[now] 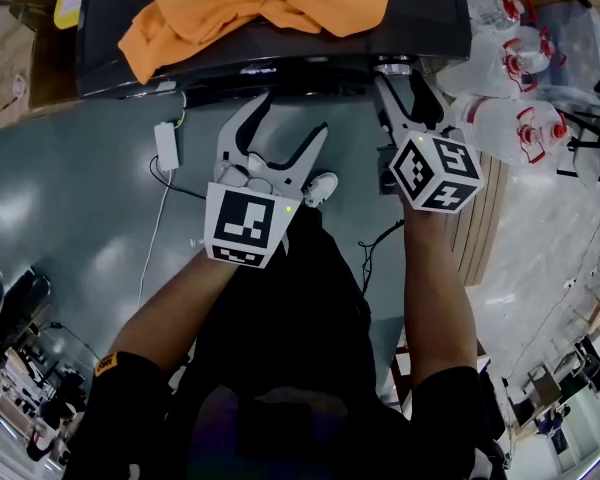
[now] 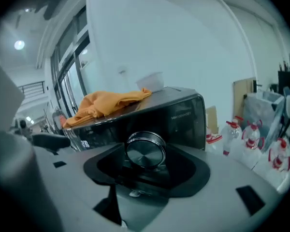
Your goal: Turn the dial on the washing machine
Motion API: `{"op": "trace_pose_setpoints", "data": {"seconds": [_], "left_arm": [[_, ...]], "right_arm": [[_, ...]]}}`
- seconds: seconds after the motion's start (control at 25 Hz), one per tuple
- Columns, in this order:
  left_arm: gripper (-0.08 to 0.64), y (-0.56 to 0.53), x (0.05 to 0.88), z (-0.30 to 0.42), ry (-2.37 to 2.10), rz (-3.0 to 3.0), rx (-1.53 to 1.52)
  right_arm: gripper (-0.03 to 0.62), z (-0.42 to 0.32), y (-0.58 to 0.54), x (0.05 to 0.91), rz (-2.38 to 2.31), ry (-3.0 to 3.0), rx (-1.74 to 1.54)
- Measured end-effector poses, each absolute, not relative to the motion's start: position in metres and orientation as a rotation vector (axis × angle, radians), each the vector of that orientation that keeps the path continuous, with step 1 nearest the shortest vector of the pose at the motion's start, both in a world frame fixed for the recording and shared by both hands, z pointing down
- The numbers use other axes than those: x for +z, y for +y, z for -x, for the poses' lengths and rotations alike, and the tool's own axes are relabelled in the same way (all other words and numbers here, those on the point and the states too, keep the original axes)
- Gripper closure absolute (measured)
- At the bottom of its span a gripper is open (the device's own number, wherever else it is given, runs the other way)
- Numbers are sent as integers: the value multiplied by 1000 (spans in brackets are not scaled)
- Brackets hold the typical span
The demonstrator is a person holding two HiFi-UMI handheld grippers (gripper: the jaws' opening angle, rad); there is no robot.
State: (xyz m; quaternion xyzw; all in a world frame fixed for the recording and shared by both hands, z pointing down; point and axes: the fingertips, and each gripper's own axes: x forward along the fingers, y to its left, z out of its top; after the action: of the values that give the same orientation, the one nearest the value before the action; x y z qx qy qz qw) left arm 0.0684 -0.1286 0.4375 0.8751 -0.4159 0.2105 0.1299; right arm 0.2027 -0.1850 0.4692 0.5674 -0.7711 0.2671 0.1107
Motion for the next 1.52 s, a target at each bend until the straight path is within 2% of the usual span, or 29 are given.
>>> {"op": "trace_pose_setpoints", "data": {"seconds": [0.2,0.44,0.6,0.84,0.96,1.08,1.32,1.52], "left_arm": [[262,-128,437,-68,-1221,-2546,619],[262,-126,438,-66,-1230,-2538,620],[262,-125,437,-66,-1230,-2538,618],[262,-123,435,-66,-1231,-2537,611],[262,-122,435,-67,-1226,-2541,613],[262,-122,435,-68,-1224,-2543,612],[262,-120,433,-69,-1225,-2548,613],[262,-119,433,-68,-1228,-2548,608]], "right_arm": [[307,-193,-180,465,-1576,-2084,288],[307,-186,-180,461,-1493,-1972,16],[333,-186,-181,463,-1506,-2002,88],[334,-199,-182,464,-1640,-2195,534],[334,-202,-181,465,-1655,-2224,627],[334,-201,-181,463,-1641,-2193,534],[328,-183,-177,457,-1483,-2012,53],[334,-182,-181,461,-1465,-1962,24]]}}
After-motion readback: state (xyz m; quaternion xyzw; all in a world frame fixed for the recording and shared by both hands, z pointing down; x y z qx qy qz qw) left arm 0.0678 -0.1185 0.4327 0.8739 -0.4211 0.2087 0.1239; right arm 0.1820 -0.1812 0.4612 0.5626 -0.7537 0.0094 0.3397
